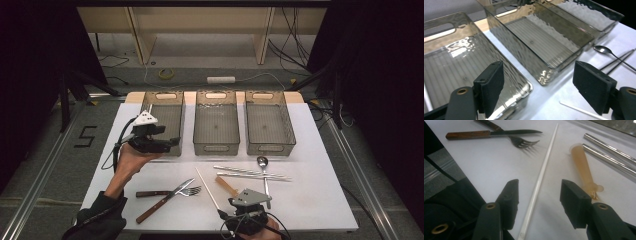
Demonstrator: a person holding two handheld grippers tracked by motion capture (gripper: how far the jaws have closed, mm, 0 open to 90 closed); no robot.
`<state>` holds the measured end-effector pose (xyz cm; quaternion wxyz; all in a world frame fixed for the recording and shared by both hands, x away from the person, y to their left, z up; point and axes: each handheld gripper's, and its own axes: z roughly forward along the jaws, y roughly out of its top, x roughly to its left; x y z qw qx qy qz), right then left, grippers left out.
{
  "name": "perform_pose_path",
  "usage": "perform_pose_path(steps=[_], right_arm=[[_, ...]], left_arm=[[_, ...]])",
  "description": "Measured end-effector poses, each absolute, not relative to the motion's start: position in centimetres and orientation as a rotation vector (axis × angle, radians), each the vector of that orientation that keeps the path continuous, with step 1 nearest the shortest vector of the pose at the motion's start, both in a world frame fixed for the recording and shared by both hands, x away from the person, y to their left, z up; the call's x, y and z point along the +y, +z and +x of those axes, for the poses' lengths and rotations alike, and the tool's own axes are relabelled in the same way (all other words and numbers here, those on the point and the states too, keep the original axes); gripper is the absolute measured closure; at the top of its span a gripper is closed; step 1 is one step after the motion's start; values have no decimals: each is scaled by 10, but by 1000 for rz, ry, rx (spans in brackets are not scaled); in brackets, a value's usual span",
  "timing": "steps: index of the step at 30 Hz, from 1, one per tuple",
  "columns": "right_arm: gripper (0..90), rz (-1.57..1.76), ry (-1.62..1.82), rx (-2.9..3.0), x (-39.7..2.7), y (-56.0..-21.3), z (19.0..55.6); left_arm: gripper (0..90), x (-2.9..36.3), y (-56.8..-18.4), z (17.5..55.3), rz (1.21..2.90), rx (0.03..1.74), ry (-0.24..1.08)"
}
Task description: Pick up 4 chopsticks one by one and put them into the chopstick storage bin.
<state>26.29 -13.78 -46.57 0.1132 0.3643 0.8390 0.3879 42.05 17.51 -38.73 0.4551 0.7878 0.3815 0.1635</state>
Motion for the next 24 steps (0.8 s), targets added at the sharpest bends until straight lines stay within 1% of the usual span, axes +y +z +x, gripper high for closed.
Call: perform_pose_path(steps=[2,11,24], right_arm=[[553,1070,1131,2468,-137,-467,262],[626,1051,1076,2505,-128,-476,261],[756,1059,984,2519,-123,-487,258]], left_arm=[[246,173,-390,414,1934,934,395],[236,160,-403,391,1953,869,372],[233,159,-412,370,1962,848,370]])
